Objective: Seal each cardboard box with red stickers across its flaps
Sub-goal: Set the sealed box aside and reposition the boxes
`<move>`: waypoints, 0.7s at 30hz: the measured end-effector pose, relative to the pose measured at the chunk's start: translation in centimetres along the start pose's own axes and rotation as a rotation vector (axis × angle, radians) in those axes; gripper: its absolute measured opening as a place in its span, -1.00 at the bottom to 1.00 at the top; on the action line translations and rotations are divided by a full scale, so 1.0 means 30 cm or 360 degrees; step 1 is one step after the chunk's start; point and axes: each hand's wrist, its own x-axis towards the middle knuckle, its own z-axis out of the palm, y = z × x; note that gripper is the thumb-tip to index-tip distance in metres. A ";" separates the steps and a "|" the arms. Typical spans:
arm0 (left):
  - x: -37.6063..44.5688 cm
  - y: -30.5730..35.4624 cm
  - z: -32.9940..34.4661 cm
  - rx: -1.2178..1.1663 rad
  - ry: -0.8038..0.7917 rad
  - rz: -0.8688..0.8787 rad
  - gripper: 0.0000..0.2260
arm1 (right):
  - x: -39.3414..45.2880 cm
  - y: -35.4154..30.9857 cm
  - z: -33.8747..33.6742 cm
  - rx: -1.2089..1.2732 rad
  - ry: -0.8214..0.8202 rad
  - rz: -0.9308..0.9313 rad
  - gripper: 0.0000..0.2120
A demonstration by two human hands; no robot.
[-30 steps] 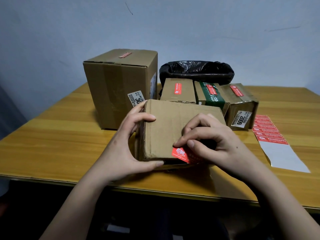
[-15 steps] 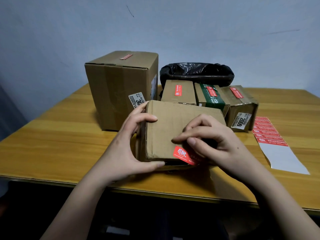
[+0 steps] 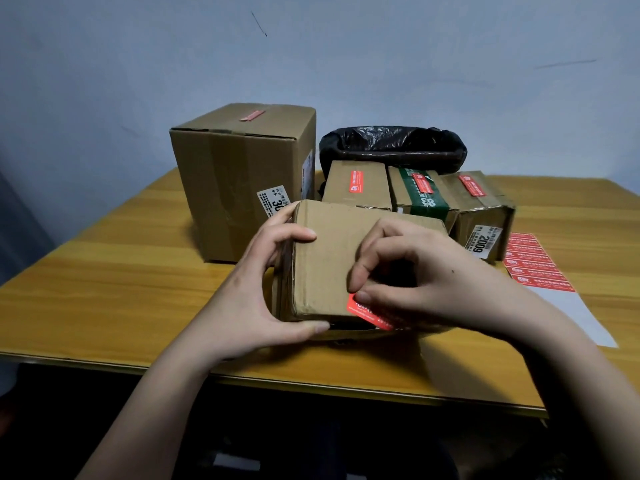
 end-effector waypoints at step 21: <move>0.001 -0.004 -0.003 -0.0073 -0.0012 -0.0077 -0.30 | 0.053 -0.005 -0.027 -0.0382 -0.0313 -0.0214 -0.94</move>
